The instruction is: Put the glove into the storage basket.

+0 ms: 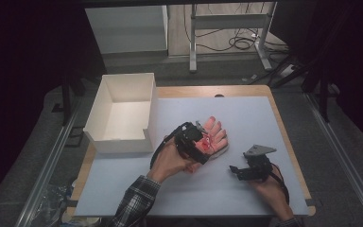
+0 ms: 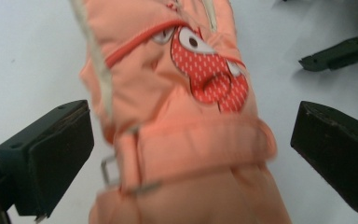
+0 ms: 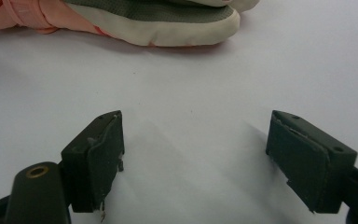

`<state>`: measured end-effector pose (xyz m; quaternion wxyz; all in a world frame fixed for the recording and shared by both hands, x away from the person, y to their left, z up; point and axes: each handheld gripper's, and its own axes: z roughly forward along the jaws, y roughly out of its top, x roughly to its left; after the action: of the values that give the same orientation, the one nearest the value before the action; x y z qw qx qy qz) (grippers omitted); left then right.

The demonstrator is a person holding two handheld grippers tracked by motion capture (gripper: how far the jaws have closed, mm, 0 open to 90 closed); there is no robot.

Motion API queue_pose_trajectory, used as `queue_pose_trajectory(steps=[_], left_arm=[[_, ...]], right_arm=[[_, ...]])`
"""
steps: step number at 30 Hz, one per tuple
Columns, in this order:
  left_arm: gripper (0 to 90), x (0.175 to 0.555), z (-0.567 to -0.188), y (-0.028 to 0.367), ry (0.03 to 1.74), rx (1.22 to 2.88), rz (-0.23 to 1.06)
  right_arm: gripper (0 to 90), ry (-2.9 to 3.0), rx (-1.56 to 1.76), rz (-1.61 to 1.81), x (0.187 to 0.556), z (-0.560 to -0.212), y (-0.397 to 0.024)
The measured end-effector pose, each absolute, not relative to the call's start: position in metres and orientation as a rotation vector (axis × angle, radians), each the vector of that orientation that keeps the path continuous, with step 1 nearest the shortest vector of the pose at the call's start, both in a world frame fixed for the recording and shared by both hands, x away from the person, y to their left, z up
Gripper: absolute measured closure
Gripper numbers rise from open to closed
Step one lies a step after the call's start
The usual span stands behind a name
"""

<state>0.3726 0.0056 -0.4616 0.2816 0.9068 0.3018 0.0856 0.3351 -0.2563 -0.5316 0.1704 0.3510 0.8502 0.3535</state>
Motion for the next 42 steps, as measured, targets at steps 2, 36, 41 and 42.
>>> queue_pose_trajectory(steps=[2,36,41,42], left_arm=[[0.0,0.377,-0.467,0.003,0.812,2.452,0.233],[45.4,0.379,-0.51,0.005,0.812,2.507,0.123],[49.8,0.382,-0.508,0.012,0.84,2.455,0.08],[50.3,0.382,-0.507,0.012,0.836,2.457,0.083]], right_arm=[[19.4,2.415,0.997,1.005,0.335,-0.532,-0.256],[19.4,2.413,1.001,1.007,0.335,-0.532,-0.256],[19.4,2.412,1.0,1.009,0.335,-0.532,-0.256],[19.4,2.412,1.0,1.009,0.335,-0.532,-0.256]])
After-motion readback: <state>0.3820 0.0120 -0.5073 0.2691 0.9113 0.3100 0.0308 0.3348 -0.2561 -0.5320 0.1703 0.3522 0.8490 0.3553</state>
